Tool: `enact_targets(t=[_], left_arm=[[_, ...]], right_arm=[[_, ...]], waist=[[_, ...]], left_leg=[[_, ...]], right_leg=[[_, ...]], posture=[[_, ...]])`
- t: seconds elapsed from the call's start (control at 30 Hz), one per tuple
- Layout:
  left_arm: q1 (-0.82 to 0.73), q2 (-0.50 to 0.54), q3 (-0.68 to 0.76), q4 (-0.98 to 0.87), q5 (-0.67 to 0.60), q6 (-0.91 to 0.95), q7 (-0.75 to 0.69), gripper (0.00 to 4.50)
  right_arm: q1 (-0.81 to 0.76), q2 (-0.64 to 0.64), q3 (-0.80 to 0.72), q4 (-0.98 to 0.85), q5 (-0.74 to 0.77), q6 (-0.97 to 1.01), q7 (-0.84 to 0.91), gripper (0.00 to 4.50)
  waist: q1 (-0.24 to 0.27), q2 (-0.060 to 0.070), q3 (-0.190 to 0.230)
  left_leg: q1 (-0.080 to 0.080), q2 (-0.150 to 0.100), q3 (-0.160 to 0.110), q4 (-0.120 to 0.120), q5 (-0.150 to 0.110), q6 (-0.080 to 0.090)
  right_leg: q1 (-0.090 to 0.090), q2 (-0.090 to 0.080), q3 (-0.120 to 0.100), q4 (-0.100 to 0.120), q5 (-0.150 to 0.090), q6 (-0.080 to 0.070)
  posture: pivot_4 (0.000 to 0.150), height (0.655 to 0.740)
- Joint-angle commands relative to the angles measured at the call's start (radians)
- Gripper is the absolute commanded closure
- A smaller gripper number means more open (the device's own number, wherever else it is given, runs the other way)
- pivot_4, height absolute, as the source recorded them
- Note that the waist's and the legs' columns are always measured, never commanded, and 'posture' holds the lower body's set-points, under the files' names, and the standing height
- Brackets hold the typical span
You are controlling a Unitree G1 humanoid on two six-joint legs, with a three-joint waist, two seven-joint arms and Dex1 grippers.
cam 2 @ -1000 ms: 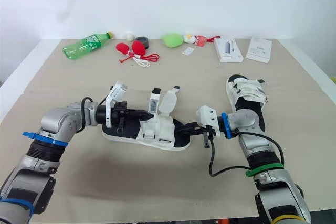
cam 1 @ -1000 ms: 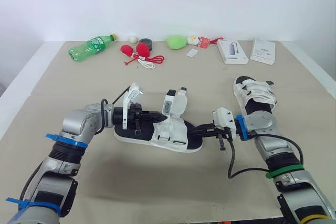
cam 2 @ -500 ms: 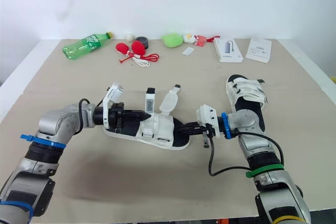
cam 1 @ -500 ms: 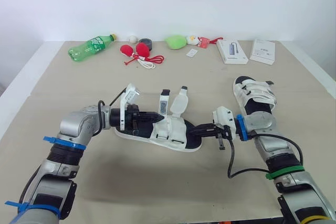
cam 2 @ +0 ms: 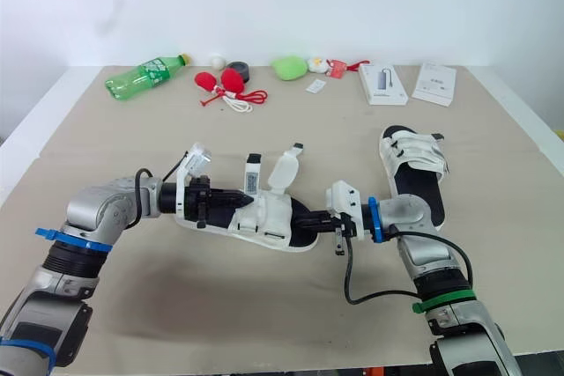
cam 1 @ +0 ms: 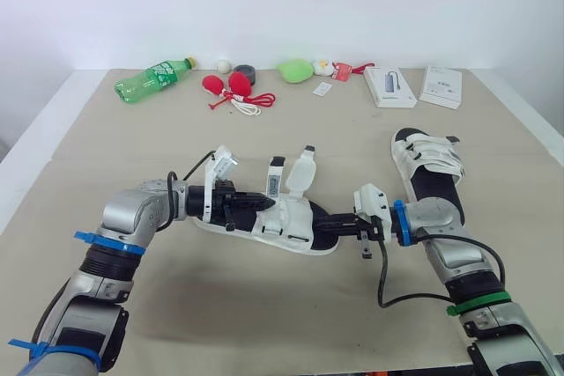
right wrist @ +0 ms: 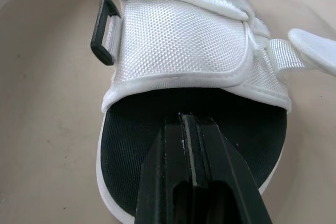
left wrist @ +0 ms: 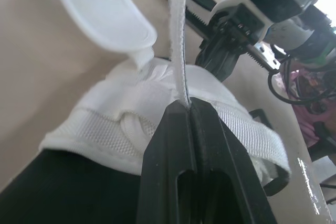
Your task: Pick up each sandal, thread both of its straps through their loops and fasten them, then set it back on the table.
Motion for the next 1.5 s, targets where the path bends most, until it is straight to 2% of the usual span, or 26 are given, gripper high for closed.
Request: enact_targets(t=[0.03,0.07,0.1,0.17,0.2,0.23,0.33,0.43,0.53,0.63,0.7,0.77,0.8,1.07,1.23,1.5], left_arm=[[-0.008,0.02,0.003,-0.017,0.011,-0.001,-0.008,3.47],[-0.015,0.023,0.003,-0.016,0.015,-0.01,-0.016,2.97],[-0.024,0.032,0.003,-0.016,0.015,-0.014,-0.03,2.77],[-0.049,0.059,-0.001,-0.011,0.021,-0.034,-0.073,2.08],[-0.063,0.073,-0.002,-0.002,0.027,-0.05,-0.095,2.01],[-0.084,0.091,-0.005,0.016,0.033,-0.067,-0.131,1.72],[-0.177,0.112,0.01,0.099,0.042,-0.104,-0.198,1.72],[-0.255,0.084,0.015,0.159,0.068,-0.203,-0.233,1.72],[-0.272,0.03,0.011,0.197,0.064,-0.22,-0.236,1.72],[-0.273,-0.02,-0.009,0.272,0.108,-0.275,-0.23,2.48],[-0.285,-0.047,-0.018,0.342,0.137,-0.3,-0.228,3.5],[-0.3,-0.061,-0.031,0.417,0.173,-0.328,-0.236,4.28],[-0.309,-0.063,-0.037,0.451,0.186,-0.328,-0.248,4.46],[-0.386,-0.103,-0.076,0.732,0.323,-0.473,-0.321,4.46],[-0.411,-0.137,-0.079,0.77,0.35,-0.479,-0.368,4.46],[-0.362,-0.112,-0.111,0.73,0.422,-0.46,-0.401,4.46]], right_arm=[[0.007,-0.011,-0.009,-0.021,-0.009,-0.014,0.001,4.5],[0.004,-0.011,-0.008,-0.018,-0.01,-0.016,0.001,4.5],[0.002,-0.011,-0.008,-0.016,-0.011,-0.018,0.001,4.5],[-0.002,-0.013,-0.009,-0.011,-0.013,-0.023,0.004,4.5],[-0.003,-0.015,-0.009,-0.008,-0.015,-0.026,0.006,4.5],[-0.005,-0.016,-0.009,-0.005,-0.016,-0.029,0.008,4.5],[-0.009,-0.017,-0.01,0.007,-0.021,-0.041,0.013,4.5],[-0.015,-0.015,-0.007,0.017,-0.026,-0.052,0.015,4.5],[-0.02,-0.011,-0.005,0.022,-0.029,-0.058,0.012,4.5],[-0.022,-0.008,-0.003,0.021,-0.032,-0.061,0.007,4.5],[-0.022,-0.01,-0.004,0.018,-0.031,-0.06,0.006,4.5],[-0.02,-0.014,-0.007,0.011,-0.028,-0.058,0.005,4.5],[-0.018,-0.017,-0.009,0.007,-0.027,-0.056,0.006,4.5],[-0.012,-0.026,-0.019,-0.035,-0.007,-0.04,0.0,4.5],[-0.016,-0.023,-0.016,-0.044,-0.008,-0.033,-0.004,4.5],[-0.012,-0.023,-0.017,-0.037,-0.013,-0.042,-0.009,4.5]], waist=[[0.0,0.0,0.0],[0.0,0.0,0.0],[0.0,0.0,0.0],[0.0,0.0,0.0],[0.0,0.0,0.0],[0.0,0.0,0.0],[0.0,0.0,0.0],[0.001,0.0,0.0],[0.001,0.0,0.0],[0.0,0.0,0.0],[-0.001,0.0,0.0],[-0.001,0.0,0.0],[-0.001,0.0,0.0],[0.0,0.0,0.0],[0.001,0.0,0.0],[0.0,0.0,0.0]], left_leg=[[0.0,0.0,0.0,0.0,0.0,0.0],[0.0,0.0,0.0,0.0,0.0,0.0],[0.0,0.0,0.0,0.0,0.0,0.0],[0.0,0.0,0.0,0.0,0.0,0.0],[0.0,0.0,0.0,0.0,0.0,0.0],[0.0,0.0,0.0,0.0,0.0,0.0],[0.0,0.0,0.0,0.0,0.0,0.0],[0.0,0.0,-0.001,0.0,0.0,0.0],[-0.001,-0.001,0.0,0.0,0.0,0.0],[-0.001,-0.001,0.0,0.0,0.0,0.0],[-0.001,0.0,0.0,0.0,0.0,0.0],[-0.001,0.0,-0.001,0.0,0.0,0.0],[-0.001,0.0,-0.001,0.0,0.0,0.0],[-0.002,-0.001,-0.001,0.0,0.0,0.0],[-0.005,0.0,-0.002,0.001,0.0,0.0],[-0.006,0.0,-0.002,0.001,0.0,0.0]], right_leg=[[0.0,0.0,0.0,0.0,0.0,0.0],[0.0,0.0,0.0,0.0,0.0,0.0],[0.0,0.0,0.0,0.0,0.0,0.0],[0.0,0.0,0.0,0.0,0.0,0.0],[0.0,0.0,0.0,0.0,0.0,0.0],[0.0,0.0,0.0,0.0,0.0,0.0],[0.0,0.0,-0.001,0.0,-0.001,-0.001],[0.0,0.0,-0.001,0.0,-0.001,0.0],[0.0,-0.001,-0.001,-0.001,-0.001,0.0],[0.0,-0.001,-0.001,0.0,-0.001,0.0],[-0.001,0.001,0.0,0.0,0.0,0.0],[-0.001,0.002,-0.001,0.0,0.0,0.0],[-0.001,0.002,-0.001,0.0,0.0,0.0],[-0.001,0.001,-0.001,0.0,-0.001,0.0],[-0.003,0.002,-0.002,0.0,0.0,0.0],[-0.004,0.002,-0.002,0.0,-0.001,0.0]], posture=[[0.15,0.74],[0.15,0.74],[0.15,0.74],[0.15,0.74],[0.15,0.74],[0.15,0.74],[0.15,0.74],[0.15,0.74],[0.15,0.74],[0.15,0.74],[0.15,0.74],[0.15,0.74],[0.15,0.74],[0.15,0.74],[0.15,0.74],[0.15,0.74]])
